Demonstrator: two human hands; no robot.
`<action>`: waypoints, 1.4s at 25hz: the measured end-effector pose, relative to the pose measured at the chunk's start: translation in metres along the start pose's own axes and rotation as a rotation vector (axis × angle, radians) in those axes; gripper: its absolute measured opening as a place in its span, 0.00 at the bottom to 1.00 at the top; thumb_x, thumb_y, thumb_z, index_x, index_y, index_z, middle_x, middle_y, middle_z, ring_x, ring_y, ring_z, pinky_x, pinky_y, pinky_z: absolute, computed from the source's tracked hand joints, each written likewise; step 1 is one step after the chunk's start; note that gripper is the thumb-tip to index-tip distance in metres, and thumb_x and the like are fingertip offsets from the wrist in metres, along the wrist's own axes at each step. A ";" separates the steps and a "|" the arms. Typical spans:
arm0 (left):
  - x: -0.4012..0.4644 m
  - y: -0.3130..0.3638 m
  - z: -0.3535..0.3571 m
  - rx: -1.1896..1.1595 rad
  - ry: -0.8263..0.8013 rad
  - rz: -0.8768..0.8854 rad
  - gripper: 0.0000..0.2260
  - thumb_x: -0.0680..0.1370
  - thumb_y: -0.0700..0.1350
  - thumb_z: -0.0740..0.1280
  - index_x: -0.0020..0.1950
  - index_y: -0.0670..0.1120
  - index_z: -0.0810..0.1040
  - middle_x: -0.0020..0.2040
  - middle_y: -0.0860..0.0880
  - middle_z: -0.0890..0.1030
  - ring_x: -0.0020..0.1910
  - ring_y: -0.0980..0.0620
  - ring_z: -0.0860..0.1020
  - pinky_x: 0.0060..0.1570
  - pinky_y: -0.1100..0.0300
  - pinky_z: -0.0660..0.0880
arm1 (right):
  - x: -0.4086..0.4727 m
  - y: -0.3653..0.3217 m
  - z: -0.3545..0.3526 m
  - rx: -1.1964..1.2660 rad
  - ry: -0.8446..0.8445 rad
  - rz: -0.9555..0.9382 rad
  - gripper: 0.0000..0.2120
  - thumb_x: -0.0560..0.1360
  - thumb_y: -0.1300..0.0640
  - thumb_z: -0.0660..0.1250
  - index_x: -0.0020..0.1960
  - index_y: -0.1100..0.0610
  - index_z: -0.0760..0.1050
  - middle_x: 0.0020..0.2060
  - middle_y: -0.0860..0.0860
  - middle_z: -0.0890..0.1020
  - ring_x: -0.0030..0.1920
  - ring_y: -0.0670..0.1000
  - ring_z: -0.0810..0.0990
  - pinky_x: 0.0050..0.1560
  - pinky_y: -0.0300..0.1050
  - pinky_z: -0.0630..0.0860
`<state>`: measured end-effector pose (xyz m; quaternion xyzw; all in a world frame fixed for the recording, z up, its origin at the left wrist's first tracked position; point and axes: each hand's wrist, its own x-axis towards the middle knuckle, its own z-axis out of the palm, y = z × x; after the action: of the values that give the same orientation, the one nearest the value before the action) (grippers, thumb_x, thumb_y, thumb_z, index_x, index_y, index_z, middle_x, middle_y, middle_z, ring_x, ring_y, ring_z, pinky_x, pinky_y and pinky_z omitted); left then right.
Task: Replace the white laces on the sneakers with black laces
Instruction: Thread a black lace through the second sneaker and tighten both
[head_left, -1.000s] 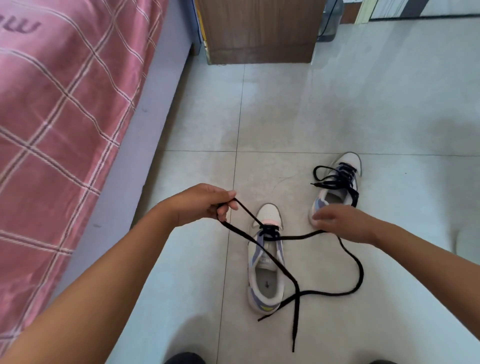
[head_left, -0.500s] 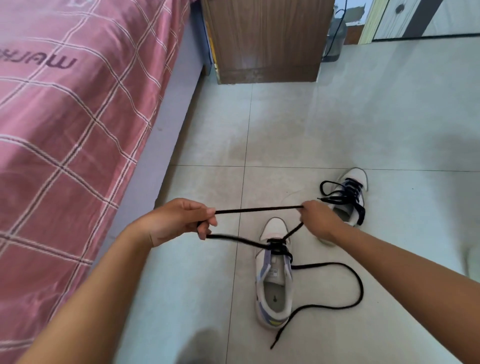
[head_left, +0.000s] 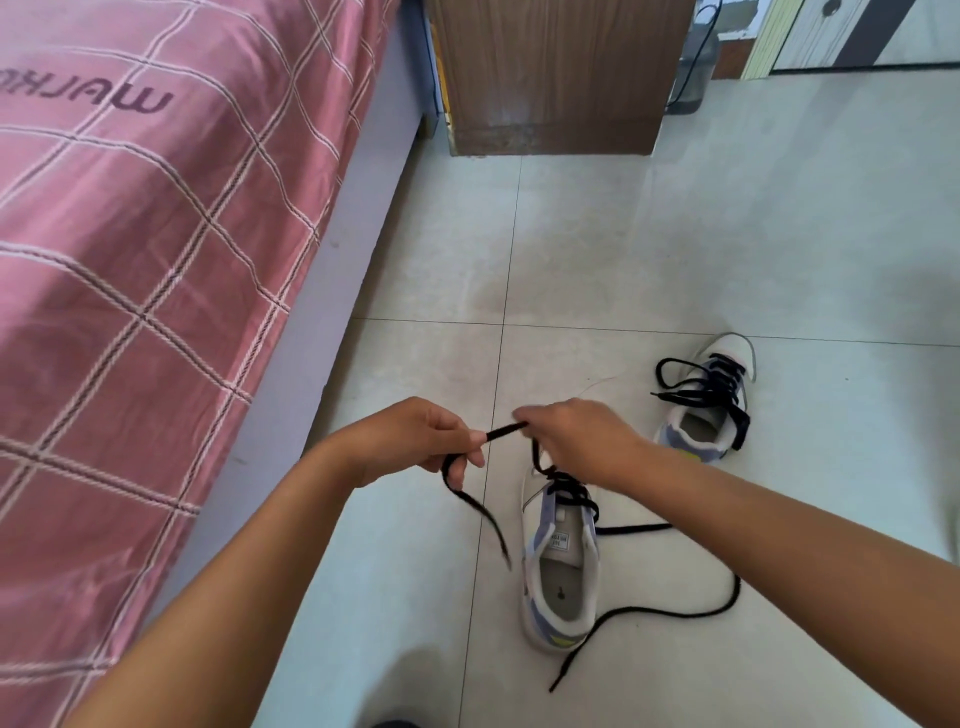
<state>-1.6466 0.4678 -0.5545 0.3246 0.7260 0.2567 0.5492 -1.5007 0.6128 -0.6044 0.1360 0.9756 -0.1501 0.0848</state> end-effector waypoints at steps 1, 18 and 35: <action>-0.002 -0.006 -0.003 -0.008 0.007 -0.007 0.11 0.78 0.47 0.65 0.40 0.45 0.82 0.31 0.48 0.81 0.37 0.52 0.79 0.55 0.53 0.74 | 0.002 0.012 -0.001 0.057 0.010 0.092 0.14 0.81 0.56 0.54 0.61 0.58 0.73 0.49 0.57 0.82 0.49 0.59 0.79 0.46 0.49 0.75; 0.027 -0.064 0.024 -0.442 -0.020 -0.065 0.11 0.70 0.51 0.72 0.44 0.45 0.85 0.34 0.51 0.78 0.31 0.56 0.71 0.34 0.66 0.69 | 0.017 0.028 -0.011 0.896 -0.029 0.324 0.13 0.75 0.59 0.68 0.59 0.57 0.76 0.43 0.47 0.80 0.45 0.48 0.79 0.44 0.37 0.77; 0.082 -0.068 0.111 -0.420 0.428 -0.078 0.03 0.73 0.33 0.70 0.42 0.39 0.77 0.36 0.43 0.81 0.32 0.51 0.80 0.42 0.59 0.81 | -0.038 0.026 0.095 0.504 -0.051 0.414 0.07 0.71 0.62 0.68 0.47 0.57 0.82 0.50 0.56 0.77 0.52 0.54 0.75 0.49 0.40 0.70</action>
<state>-1.5675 0.4862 -0.6855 0.1143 0.7683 0.4424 0.4483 -1.4449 0.5968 -0.6932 0.3445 0.8569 -0.3698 0.1015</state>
